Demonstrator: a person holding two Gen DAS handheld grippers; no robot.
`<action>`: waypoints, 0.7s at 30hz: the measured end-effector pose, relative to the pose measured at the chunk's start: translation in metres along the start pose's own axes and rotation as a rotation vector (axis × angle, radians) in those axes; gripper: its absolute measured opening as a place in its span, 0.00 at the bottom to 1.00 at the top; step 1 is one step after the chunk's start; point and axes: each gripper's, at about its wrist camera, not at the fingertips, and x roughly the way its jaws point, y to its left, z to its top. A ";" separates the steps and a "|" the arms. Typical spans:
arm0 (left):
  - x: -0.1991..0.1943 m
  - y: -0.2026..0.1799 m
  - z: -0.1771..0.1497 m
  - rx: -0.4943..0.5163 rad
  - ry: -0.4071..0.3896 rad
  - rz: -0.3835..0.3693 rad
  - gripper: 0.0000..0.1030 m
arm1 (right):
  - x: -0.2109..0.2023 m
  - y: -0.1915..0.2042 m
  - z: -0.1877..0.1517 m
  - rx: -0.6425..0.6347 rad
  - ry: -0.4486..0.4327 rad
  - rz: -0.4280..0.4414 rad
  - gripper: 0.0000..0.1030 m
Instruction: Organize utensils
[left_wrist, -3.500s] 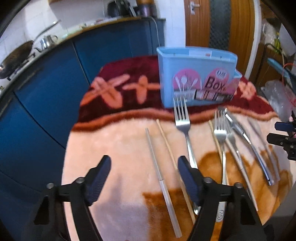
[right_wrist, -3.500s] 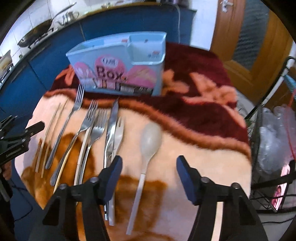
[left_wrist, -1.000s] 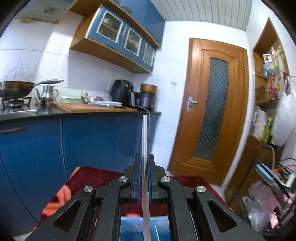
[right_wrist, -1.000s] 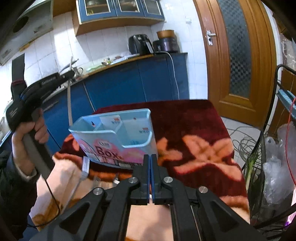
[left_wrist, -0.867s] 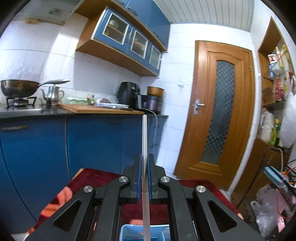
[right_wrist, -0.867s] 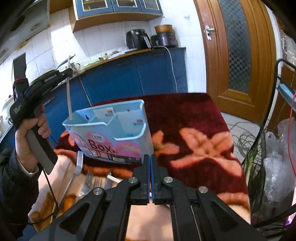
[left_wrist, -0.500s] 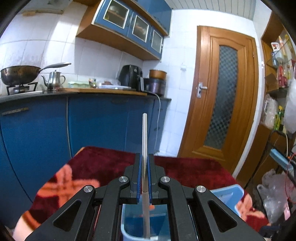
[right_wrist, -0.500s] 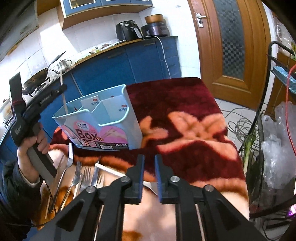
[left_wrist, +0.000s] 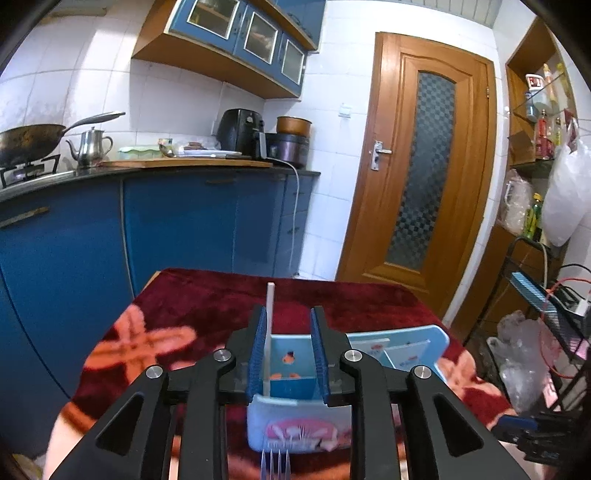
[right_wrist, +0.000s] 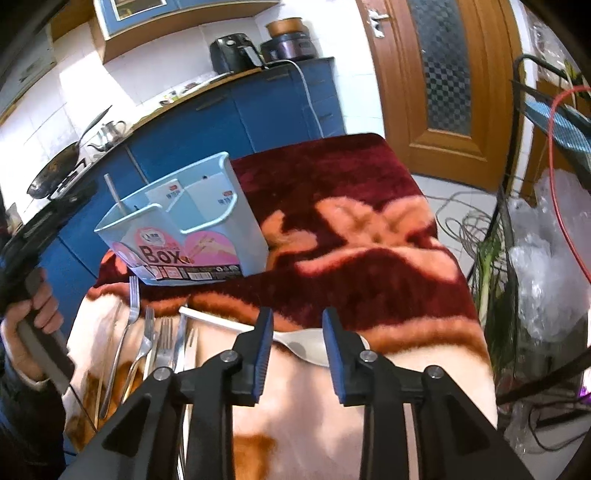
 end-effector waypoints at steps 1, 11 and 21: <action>-0.004 0.000 0.000 0.005 0.006 0.002 0.24 | 0.000 -0.002 -0.002 0.015 0.006 -0.001 0.33; -0.047 0.011 -0.013 0.065 0.079 0.083 0.24 | -0.001 -0.023 -0.022 0.198 0.031 0.021 0.45; -0.059 0.025 -0.058 0.054 0.182 0.104 0.35 | 0.011 -0.035 -0.024 0.316 0.027 0.022 0.47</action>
